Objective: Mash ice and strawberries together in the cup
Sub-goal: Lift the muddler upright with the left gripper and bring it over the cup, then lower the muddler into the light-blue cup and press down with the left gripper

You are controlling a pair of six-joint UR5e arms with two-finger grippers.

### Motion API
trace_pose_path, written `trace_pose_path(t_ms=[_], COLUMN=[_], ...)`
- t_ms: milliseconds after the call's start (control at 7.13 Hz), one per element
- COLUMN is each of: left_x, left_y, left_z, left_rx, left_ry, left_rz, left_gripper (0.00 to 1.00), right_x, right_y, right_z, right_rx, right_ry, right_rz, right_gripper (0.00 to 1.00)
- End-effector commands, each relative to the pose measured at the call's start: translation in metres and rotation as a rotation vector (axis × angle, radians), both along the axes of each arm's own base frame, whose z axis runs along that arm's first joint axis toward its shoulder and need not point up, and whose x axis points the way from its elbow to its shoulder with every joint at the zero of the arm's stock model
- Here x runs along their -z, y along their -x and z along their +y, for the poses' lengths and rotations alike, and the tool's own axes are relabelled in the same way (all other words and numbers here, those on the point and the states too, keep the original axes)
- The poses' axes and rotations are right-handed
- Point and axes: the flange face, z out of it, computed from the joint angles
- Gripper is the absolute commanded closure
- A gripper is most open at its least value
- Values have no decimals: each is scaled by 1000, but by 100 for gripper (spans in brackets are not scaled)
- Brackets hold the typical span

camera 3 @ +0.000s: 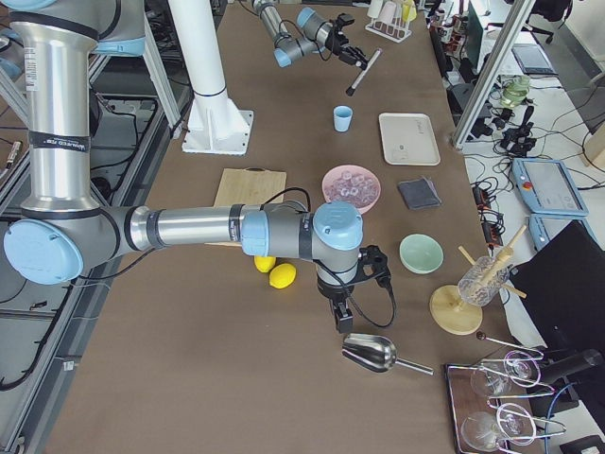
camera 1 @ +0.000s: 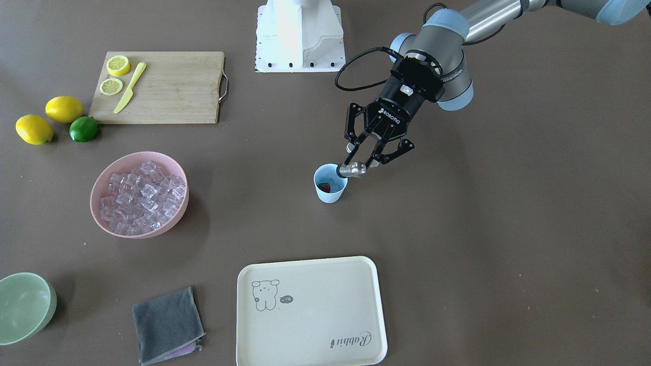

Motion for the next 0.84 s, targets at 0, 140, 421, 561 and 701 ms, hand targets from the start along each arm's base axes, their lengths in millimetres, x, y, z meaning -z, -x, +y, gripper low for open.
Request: trace_pose_path(t_ms=[0, 140, 421, 561, 701], left_x=[-19, -24, 15, 18, 8], left_y=[-8, -16, -46, -44, -48], left_z=[1, 7, 36, 37, 30], left_rx=[9, 54, 73, 97, 115], left_ry=[36, 50, 42, 44, 56], left_rz=[-58, -64, 11, 22, -1], left_gripper=[100, 100, 100, 100, 100], right_x=[-3, -2, -1, -1, -4], right_y=[1, 1, 0, 0, 0], right_z=[6, 6, 6, 6, 8], right_rx=[-1, -1, -2, -1, -1], right_ry=[7, 5, 5, 4, 9], right_rz=[-2, -6, -5, -3, -4], right_gripper=[1, 1, 1, 1, 1])
